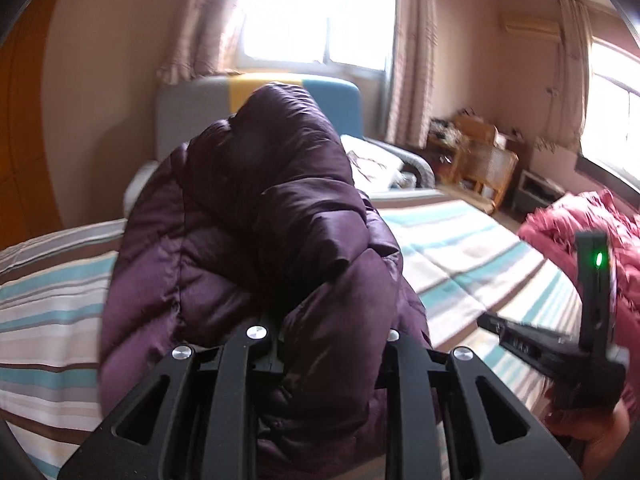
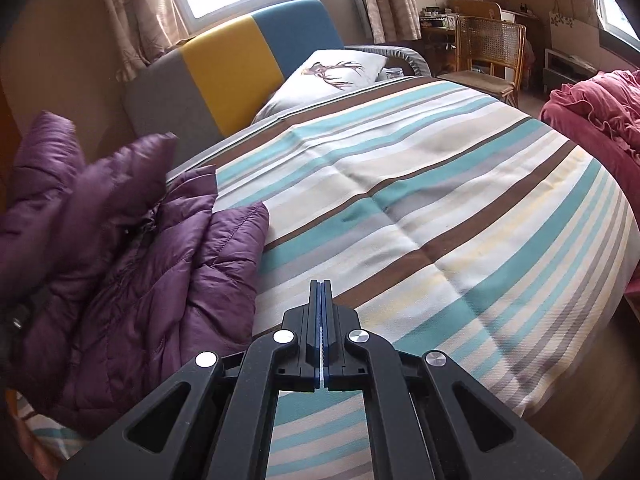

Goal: Fold large clothes

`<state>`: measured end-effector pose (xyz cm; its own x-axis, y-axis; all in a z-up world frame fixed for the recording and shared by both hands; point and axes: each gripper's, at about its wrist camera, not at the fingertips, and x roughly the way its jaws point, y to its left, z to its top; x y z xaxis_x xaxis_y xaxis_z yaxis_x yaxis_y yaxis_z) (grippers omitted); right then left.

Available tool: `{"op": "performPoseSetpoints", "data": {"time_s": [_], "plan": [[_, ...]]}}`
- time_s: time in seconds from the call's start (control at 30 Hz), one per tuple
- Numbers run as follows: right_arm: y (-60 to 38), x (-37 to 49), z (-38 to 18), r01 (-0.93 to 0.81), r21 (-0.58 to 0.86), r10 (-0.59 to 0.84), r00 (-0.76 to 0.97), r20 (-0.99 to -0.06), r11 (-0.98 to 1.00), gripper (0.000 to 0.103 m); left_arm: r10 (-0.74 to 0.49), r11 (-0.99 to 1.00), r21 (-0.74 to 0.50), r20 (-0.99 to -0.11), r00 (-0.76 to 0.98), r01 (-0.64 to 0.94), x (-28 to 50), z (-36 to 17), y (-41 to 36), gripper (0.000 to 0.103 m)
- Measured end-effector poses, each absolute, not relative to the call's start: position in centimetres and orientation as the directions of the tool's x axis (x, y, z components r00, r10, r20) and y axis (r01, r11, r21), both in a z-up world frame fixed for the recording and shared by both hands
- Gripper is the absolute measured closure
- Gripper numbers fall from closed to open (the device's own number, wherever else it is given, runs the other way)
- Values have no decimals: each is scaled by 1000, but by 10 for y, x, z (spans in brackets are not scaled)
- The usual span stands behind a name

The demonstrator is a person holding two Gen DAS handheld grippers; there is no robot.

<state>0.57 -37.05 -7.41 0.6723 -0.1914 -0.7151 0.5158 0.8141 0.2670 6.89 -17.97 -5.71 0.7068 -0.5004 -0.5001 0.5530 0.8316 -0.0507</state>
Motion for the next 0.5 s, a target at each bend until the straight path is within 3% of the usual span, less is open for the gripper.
{"op": "performPoseSetpoints", "data": {"time_s": [0.23,0.3,0.33,0.37,0.43,0.5], "plan": [[-376,6,-73,515,283,-185,680,-709,809,103,-511,797,-6,-542,668,604,61,-82,-202,82],[-377,6,-71,514,287,-183,682,-708,809,103,-529,786,-14,-533,660,619,57,-76,-195,74],[-376,6,-70,513,287,-183,684,-706,809,103,-545,778,-32,-530,649,628,57,-71,-194,63],[-376,6,-69,511,289,-182,686,-704,810,103,-575,764,-68,-521,630,641,57,-66,-190,44],[-376,5,-66,503,289,-181,693,-698,814,103,-676,705,-194,-473,565,682,51,-50,-173,26],[-374,5,-62,494,291,-175,700,-693,819,103,-719,675,-230,-418,555,701,45,-34,-157,25]]}}
